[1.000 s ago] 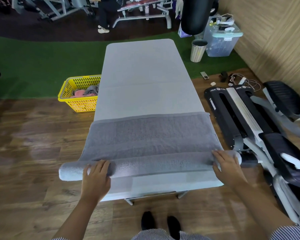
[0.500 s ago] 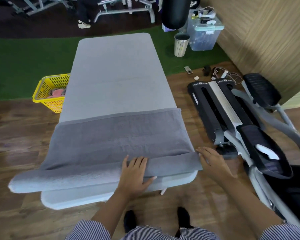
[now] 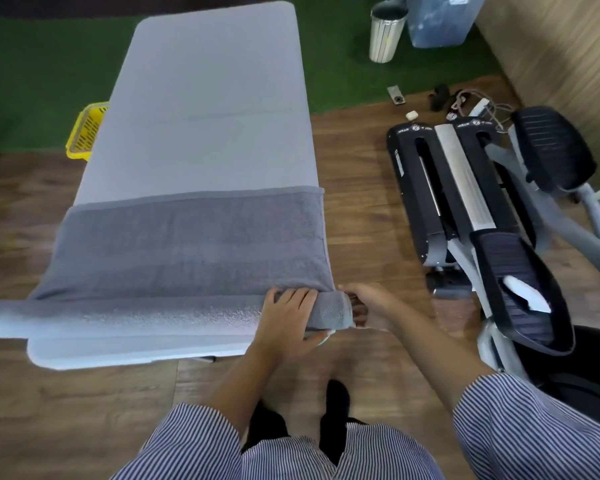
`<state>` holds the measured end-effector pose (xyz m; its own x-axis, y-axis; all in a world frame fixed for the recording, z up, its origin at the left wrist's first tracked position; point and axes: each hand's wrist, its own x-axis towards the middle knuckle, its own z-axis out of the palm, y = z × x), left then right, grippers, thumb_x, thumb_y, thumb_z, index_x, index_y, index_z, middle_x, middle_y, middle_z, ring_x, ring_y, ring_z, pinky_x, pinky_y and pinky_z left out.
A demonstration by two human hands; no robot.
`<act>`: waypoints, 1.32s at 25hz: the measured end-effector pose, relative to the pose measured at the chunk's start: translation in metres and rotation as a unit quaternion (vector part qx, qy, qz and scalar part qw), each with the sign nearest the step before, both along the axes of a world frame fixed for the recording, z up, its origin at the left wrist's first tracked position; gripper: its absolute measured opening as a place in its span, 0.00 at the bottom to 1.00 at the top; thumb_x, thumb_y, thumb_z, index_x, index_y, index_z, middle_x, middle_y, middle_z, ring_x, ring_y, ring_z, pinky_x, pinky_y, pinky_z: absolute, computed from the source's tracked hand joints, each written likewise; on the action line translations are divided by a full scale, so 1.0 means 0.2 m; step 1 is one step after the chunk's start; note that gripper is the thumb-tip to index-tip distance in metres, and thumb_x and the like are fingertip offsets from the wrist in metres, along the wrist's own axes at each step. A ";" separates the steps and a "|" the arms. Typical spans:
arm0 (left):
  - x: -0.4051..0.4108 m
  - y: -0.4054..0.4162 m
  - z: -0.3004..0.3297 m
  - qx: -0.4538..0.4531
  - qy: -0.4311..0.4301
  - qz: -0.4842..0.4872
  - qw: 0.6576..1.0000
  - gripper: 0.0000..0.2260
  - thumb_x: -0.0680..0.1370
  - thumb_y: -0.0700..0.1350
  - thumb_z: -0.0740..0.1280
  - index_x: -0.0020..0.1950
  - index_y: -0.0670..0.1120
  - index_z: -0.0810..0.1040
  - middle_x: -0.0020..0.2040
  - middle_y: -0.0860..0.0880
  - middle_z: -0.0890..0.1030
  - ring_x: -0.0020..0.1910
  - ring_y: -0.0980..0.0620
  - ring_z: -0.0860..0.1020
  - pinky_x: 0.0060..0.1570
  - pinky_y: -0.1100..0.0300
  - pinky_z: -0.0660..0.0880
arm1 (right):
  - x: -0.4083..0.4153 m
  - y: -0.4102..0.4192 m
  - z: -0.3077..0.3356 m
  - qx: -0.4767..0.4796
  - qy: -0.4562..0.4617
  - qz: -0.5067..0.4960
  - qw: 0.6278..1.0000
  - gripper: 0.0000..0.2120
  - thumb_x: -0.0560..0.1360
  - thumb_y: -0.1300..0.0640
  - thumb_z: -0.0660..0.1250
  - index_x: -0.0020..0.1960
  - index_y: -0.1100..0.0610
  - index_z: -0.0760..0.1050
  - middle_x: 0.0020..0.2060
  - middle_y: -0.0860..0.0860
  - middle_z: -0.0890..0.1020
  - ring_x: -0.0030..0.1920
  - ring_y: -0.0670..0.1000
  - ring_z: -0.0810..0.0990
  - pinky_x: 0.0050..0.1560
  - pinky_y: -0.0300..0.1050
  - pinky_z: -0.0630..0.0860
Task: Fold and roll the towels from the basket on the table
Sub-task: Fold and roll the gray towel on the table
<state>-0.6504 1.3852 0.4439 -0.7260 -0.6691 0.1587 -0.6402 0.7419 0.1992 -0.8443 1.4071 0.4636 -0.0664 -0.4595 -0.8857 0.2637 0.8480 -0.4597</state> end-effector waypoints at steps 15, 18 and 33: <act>-0.01 -0.05 0.01 0.014 -0.037 -0.010 0.999 0.21 0.75 0.66 0.59 0.53 0.53 0.79 0.37 0.56 0.75 0.34 0.54 0.73 0.43 0.54 0.58 | -0.04 0.07 -0.03 -0.140 0.122 0.038 0.982 0.09 0.78 0.55 0.62 0.46 0.60 0.76 0.41 0.53 0.79 0.39 0.49 0.79 0.38 0.43 0.77; 0.00 -0.06 0.00 0.030 -0.046 -0.013 0.998 0.21 0.76 0.64 0.57 0.56 0.51 0.78 0.43 0.56 0.79 0.40 0.54 0.76 0.47 0.54 0.58 | 0.02 0.19 -0.01 -0.305 0.318 0.090 0.893 0.11 0.77 0.52 0.62 0.56 0.55 0.74 0.53 0.47 0.74 0.51 0.43 0.74 0.51 0.35 0.73; 1.80 -0.46 0.01 -0.038 -0.030 0.042 0.998 0.24 0.82 0.54 0.53 0.63 0.37 0.77 0.63 0.39 0.77 0.65 0.44 0.72 0.69 0.44 0.59 | 0.31 0.28 -0.09 -0.268 0.632 0.344 0.640 0.32 0.66 0.46 0.56 0.66 0.59 0.71 0.62 0.54 0.76 0.62 0.51 0.69 0.63 0.58 0.69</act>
<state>-0.2911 1.2939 0.4449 -0.6778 -0.7156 0.1690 -0.7096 0.6968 0.1043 -0.7828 1.4639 0.4461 -0.1926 -0.9809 -0.0269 -0.9581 0.1939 -0.2108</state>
